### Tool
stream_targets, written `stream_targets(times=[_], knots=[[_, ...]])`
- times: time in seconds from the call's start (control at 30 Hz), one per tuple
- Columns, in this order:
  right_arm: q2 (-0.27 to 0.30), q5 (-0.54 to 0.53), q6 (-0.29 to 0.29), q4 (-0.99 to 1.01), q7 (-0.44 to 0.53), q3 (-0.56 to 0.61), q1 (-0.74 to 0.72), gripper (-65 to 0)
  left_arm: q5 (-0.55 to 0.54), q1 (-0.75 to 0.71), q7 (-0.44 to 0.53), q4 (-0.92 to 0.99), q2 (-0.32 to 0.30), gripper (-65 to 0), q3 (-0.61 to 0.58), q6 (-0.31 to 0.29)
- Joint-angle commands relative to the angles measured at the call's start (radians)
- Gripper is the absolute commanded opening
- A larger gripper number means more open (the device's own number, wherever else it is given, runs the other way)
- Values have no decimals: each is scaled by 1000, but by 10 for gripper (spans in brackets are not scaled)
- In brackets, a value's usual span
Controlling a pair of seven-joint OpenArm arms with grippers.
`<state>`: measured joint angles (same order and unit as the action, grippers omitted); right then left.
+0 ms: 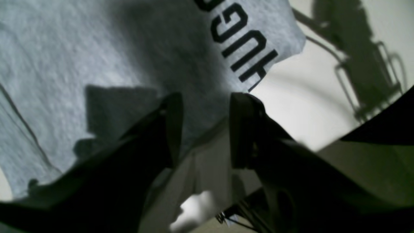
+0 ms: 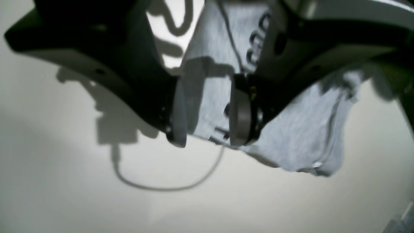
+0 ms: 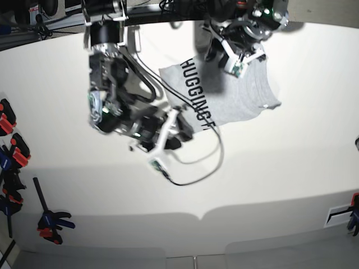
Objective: Fold the T-shirt properly
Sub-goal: 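Grasp the shirt edge with both grippers and straighten it flat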
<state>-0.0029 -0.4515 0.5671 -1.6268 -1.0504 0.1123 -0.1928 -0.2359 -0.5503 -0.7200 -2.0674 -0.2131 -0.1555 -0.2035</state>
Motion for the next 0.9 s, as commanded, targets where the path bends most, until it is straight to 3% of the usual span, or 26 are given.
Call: stream_targets(times=[0.0, 0.1, 0.27, 0.4, 0.57, 0.67, 0.87], knots=[[-18, 8, -9, 12, 32, 14, -43, -438, 0, 1, 26, -6, -1, -435, 3, 0], [-68, 98, -11, 121, 58, 34, -87, -438, 37, 2, 42, 48, -1, -435, 3, 1], [-123, 247, -29, 351, 189, 31, -146, -439, 119, 36, 63, 210, -1, -435, 3, 10], [-130, 295, -30, 488, 165, 31, -181, -438, 159, 101, 19, 275, -2, -435, 5, 27], [-122, 230, -30, 394, 145, 31, -120, -439, 319, 167, -29, 269, -38, -435, 5, 27], [-97, 277, -30, 303, 133, 31, -74, -439, 324, 198, -14, 269, -84, -435, 5, 29], [-32, 290, -34, 213, 118, 15, 20, -439, 321, 239, 45, 269, -182, -435, 5, 88]])
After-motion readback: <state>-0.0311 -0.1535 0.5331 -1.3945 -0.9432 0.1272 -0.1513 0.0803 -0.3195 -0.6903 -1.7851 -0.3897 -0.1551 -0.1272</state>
